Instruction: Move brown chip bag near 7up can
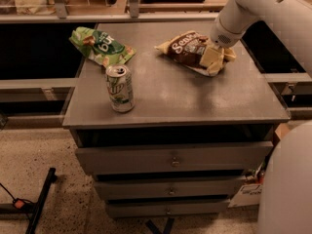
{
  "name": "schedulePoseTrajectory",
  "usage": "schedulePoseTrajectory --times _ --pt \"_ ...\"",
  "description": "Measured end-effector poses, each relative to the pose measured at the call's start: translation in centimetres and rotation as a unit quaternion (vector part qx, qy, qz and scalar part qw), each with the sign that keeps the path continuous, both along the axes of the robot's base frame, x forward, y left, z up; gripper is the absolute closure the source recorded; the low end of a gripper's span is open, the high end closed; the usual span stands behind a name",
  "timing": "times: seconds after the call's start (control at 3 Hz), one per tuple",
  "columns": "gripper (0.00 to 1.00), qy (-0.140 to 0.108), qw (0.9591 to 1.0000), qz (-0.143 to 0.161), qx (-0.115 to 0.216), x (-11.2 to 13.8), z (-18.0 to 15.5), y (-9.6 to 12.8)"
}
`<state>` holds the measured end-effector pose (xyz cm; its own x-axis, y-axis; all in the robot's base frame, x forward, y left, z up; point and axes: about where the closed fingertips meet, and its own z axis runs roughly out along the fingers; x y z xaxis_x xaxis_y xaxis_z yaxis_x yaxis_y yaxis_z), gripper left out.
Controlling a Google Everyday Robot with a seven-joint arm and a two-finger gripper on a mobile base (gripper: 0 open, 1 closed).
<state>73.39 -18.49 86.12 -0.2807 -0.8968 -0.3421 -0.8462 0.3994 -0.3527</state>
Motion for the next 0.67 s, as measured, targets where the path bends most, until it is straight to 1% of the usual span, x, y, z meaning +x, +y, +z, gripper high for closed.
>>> schedulePoseTrajectory --times 0.33,0.67 --pt "0.88 0.017 0.9993 -0.019 -0.026 0.27 -0.55 -0.12" --pt "1.0 0.017 0.9993 -0.019 -0.026 0.27 -0.46 -0.12"
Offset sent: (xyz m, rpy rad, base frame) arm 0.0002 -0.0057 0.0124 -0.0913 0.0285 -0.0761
